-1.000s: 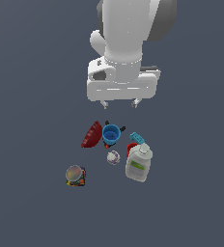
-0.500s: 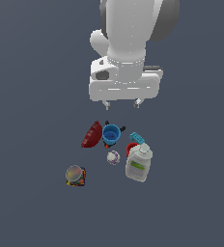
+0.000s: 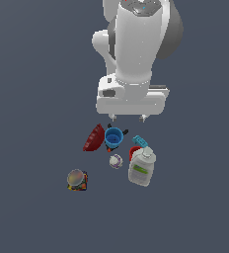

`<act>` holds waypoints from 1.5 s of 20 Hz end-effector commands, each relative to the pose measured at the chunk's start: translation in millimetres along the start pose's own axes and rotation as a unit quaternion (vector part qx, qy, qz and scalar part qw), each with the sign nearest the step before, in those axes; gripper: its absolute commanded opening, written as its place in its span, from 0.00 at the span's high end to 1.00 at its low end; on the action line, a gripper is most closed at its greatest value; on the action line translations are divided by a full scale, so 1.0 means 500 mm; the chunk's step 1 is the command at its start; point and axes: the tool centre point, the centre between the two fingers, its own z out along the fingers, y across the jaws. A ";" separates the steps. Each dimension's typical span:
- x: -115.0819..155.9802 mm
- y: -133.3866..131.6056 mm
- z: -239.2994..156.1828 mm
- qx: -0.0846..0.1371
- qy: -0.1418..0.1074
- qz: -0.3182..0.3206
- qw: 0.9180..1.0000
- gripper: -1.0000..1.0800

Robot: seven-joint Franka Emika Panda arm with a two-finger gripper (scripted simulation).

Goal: Pick up a designated object from a clutter of objects.

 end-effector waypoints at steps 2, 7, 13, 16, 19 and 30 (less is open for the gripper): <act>0.013 -0.015 0.047 0.000 -0.001 0.025 1.000 0.04; 0.032 -0.043 0.134 -0.001 -0.003 0.072 0.997 0.04; 0.042 -0.077 0.241 -0.003 -0.004 0.127 0.992 0.04; 0.043 -0.090 0.283 -0.004 -0.005 0.148 0.989 0.04; 0.042 -0.101 0.317 -0.004 -0.005 0.165 0.986 0.04; 0.039 -0.115 0.364 -0.005 -0.006 0.188 0.982 0.04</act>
